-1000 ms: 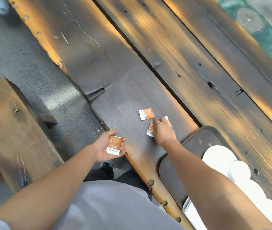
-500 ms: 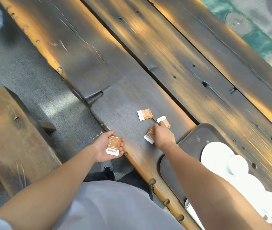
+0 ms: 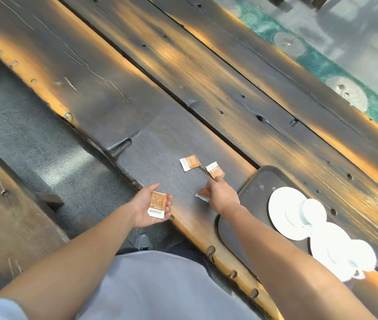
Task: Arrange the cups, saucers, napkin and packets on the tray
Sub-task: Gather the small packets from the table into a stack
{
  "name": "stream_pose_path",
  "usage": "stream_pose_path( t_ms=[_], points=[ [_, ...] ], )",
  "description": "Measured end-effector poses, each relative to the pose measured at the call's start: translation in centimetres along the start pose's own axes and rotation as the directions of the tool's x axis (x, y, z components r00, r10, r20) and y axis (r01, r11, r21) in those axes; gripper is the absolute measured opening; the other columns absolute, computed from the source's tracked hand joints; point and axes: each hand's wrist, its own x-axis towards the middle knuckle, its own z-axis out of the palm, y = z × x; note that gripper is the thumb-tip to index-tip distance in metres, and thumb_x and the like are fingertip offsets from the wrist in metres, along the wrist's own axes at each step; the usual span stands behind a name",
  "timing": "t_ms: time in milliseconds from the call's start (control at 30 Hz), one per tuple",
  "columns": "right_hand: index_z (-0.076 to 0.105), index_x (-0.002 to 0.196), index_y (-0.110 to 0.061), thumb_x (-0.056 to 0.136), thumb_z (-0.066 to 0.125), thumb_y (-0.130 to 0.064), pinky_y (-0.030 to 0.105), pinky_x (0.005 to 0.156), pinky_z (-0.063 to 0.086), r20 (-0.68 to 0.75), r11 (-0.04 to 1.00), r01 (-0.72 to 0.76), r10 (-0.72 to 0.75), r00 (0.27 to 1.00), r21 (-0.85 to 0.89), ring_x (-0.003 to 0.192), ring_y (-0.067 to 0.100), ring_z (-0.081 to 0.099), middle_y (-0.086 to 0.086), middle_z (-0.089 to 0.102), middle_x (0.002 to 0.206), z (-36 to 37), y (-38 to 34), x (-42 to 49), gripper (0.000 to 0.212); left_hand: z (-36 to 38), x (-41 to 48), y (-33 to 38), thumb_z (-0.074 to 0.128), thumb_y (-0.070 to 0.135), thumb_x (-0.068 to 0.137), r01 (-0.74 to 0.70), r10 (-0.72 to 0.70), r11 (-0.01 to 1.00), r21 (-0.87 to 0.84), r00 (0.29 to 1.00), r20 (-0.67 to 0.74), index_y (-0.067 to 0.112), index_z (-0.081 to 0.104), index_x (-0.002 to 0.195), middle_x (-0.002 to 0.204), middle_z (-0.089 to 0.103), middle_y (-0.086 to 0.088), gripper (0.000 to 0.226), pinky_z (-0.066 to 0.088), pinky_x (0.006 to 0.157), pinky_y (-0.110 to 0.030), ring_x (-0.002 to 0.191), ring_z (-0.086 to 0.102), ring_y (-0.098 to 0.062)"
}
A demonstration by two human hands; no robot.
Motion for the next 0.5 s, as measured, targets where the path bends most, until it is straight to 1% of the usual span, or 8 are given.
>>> stream_pose_path(
  t_ms=[133,200,267,367,433,500],
  points=[
    [0.061,0.115,-0.013,0.090,0.053,-0.006,0.040,0.083,0.052,0.020,0.999,0.033,-0.033,0.999,0.021,0.100,0.031,0.058,0.008,0.052,0.117,-0.5,-0.8,-0.3,0.027,-0.3,0.1,0.2,0.039,0.053,0.099,-0.001,0.002,1.000,0.005,1.000,-0.019,0.006,0.065,0.086,0.072,0.061,-0.010,0.056,0.053,0.062,-0.035,0.058,0.058,-0.023],
    [0.062,0.112,-0.010,0.091,0.053,-0.007,0.036,0.082,0.051,0.032,0.996,0.064,-0.066,0.997,0.054,0.101,0.029,0.058,0.009,0.055,0.115,-1.2,-2.3,-0.6,0.023,-0.9,-0.5,0.6,0.040,0.053,0.099,-0.020,0.020,1.000,0.015,1.000,-0.013,0.006,0.065,0.086,0.071,0.061,-0.009,0.055,0.053,0.061,-0.034,0.057,0.057,-0.022],
    [0.064,0.109,-0.008,0.089,0.053,-0.007,0.032,0.080,0.047,0.081,0.992,0.096,-0.103,0.991,0.082,0.103,0.029,0.059,0.011,0.060,0.113,-2.1,-3.1,-0.5,0.023,-0.6,-0.4,0.8,0.039,0.053,0.099,-0.037,0.038,0.999,0.028,0.999,-0.033,0.008,0.064,0.086,0.070,0.060,-0.008,0.053,0.051,0.062,-0.034,0.056,0.056,-0.022],
    [0.065,0.105,-0.007,0.087,0.054,-0.006,0.028,0.073,0.041,0.177,0.987,0.127,-0.143,0.974,0.098,0.096,0.027,0.057,0.010,0.064,0.102,-3.0,-4.4,-0.5,0.021,-0.4,-0.3,1.0,0.038,0.053,0.100,-0.054,0.055,0.998,0.028,0.996,-0.070,0.008,0.064,0.085,0.068,0.061,-0.007,0.053,0.051,0.060,-0.033,0.054,0.055,-0.022],
    [0.065,0.103,-0.008,0.089,0.056,-0.010,0.028,0.072,0.039,0.210,0.981,0.159,-0.179,0.961,0.110,0.089,0.022,0.052,0.007,0.063,0.097,-3.8,-5.7,-0.6,0.017,-0.7,-0.5,1.4,0.039,0.052,0.100,-0.071,0.072,0.997,0.019,0.993,-0.092,0.008,0.065,0.086,0.067,0.062,-0.007,0.053,0.053,0.058,-0.032,0.053,0.056,-0.022],
    [0.066,0.102,-0.010,0.090,0.058,-0.012,0.028,0.072,0.039,0.245,0.973,0.192,-0.218,0.945,0.125,0.088,0.020,0.052,0.004,0.061,0.094,-4.7,-7.0,-0.7,0.015,-1.1,-0.7,1.7,0.040,0.052,0.099,-0.084,0.085,0.996,0.012,0.991,-0.108,0.008,0.065,0.086,0.067,0.061,-0.007,0.053,0.054,0.056,-0.031,0.052,0.056,-0.021]
  ],
)
